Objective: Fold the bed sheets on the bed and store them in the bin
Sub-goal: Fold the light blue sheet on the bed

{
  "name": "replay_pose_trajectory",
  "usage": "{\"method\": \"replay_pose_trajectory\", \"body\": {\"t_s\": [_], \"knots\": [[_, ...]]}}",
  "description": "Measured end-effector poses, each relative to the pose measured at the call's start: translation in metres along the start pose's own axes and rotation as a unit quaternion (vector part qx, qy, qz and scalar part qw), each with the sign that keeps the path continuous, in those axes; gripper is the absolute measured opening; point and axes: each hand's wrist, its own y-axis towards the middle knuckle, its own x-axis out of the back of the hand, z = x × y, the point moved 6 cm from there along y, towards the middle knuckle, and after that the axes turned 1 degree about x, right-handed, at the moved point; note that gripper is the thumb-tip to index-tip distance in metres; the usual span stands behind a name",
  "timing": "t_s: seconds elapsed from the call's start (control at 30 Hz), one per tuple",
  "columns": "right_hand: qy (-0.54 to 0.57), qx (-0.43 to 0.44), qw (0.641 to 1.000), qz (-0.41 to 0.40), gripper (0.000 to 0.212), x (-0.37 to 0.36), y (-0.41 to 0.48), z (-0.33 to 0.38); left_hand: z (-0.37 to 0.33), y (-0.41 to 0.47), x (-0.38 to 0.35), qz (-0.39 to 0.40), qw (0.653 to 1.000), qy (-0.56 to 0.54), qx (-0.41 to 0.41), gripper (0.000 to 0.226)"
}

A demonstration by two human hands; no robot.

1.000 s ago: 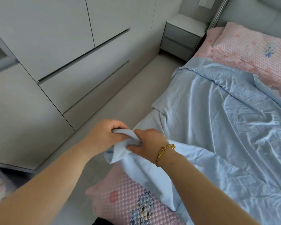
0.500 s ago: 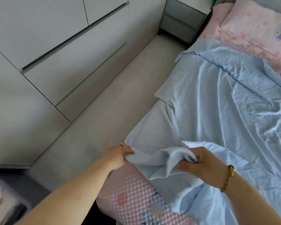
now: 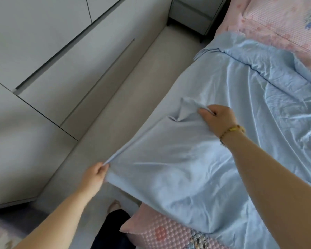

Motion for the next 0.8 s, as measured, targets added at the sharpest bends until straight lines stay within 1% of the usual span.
{"method": "replay_pose_trajectory", "body": {"t_s": [0.07,0.17,0.23,0.27,0.3,0.33,0.4,0.43,0.5,0.53,0.6,0.67,0.8], "knots": [[-0.059,0.030,0.997,0.041,0.039,-0.026,0.019,0.023,0.010,0.003,0.028,-0.038,0.999,0.026,0.003,0.025],[-0.100,0.053,0.991,0.069,0.046,-0.065,0.041,0.052,0.028,0.013,0.047,-0.063,0.996,0.052,0.025,0.025],[-0.112,0.063,0.989,0.070,0.042,-0.084,0.050,0.062,0.039,0.022,0.050,-0.079,0.995,0.042,0.038,0.026],[-0.106,0.063,0.990,0.069,0.035,-0.092,0.055,0.063,0.046,0.027,0.050,-0.082,0.995,0.036,0.049,0.026],[-0.093,0.054,0.992,0.070,0.027,-0.099,0.061,0.059,0.054,0.033,0.046,-0.081,0.994,0.031,0.063,0.025],[-0.084,0.040,0.993,0.078,0.026,-0.105,0.064,0.053,0.060,0.038,0.042,-0.078,0.994,0.034,0.074,0.024],[-0.123,0.026,0.985,0.117,0.046,-0.116,0.063,0.035,0.069,0.044,0.029,-0.048,0.992,0.068,0.091,0.022],[-0.164,0.023,0.977,0.133,0.052,-0.122,0.060,0.022,0.074,0.047,0.020,-0.020,0.991,0.085,0.100,0.030],[-0.223,0.009,0.960,0.168,0.054,-0.132,0.044,-0.009,0.077,0.044,0.001,0.029,0.986,0.115,0.119,0.051],[-0.232,-0.004,0.954,0.189,0.053,-0.136,0.032,-0.027,0.075,0.040,-0.009,0.045,0.984,0.125,0.116,0.055],[-0.217,-0.045,0.951,0.214,0.051,-0.139,0.006,-0.061,0.069,0.032,-0.036,0.085,0.984,0.129,0.088,0.055],[-0.189,-0.096,0.952,0.220,0.050,-0.133,-0.022,-0.095,0.055,0.021,-0.070,0.136,0.981,0.130,0.052,0.053],[-0.147,-0.173,0.948,0.223,0.049,-0.112,-0.077,-0.150,0.018,-0.014,-0.132,0.232,0.957,0.172,-0.036,0.056]]}}
